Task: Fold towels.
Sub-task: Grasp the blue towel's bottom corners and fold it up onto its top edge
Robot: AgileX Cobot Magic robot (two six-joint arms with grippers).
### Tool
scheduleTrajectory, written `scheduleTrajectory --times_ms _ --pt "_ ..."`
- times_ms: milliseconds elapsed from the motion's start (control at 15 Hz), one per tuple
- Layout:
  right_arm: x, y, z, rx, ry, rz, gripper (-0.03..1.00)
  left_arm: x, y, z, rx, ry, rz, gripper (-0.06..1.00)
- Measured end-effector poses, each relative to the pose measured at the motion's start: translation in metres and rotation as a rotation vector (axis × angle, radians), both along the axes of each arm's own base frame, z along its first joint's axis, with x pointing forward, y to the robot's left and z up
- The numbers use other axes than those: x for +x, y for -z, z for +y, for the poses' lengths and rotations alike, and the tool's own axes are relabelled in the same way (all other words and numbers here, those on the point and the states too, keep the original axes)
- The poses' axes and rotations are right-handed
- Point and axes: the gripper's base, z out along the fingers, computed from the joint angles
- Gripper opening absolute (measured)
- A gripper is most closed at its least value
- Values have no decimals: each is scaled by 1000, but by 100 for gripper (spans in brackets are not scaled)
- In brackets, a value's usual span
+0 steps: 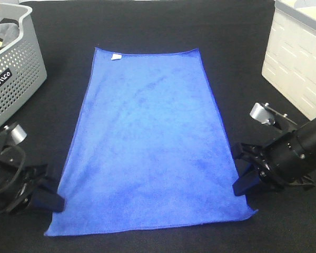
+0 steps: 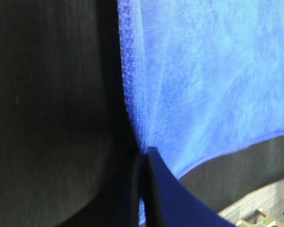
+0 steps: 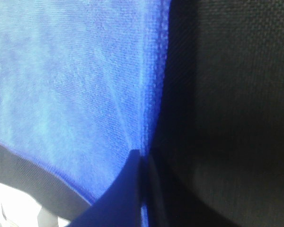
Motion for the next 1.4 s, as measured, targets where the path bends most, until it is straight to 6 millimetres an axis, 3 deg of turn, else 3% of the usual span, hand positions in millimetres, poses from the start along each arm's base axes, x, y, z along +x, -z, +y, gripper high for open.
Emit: scheduleTrajectory --times_ms 267,533,867,1067,1267,1400 --pt "-40 -14 -5 4 7 20 0 -39 -4 6 9 14 23 0" --pt "-87 -13 -10 3 14 51 0 -63 -8 8 -11 48 69 0" --pt "-93 -16 -11 6 25 31 0 -68 -7 8 -11 54 85 0" --pt "-72 -29 -10 -4 2 -54 0 -43 -19 5 -22 29 17 0" --pt "-22 -56 -4 2 -11 -177 0 -7 -38 5 12 -43 -93 0" --pt "23 -67 2 13 -26 -207 0 31 -54 -1 9 -52 -157 0"
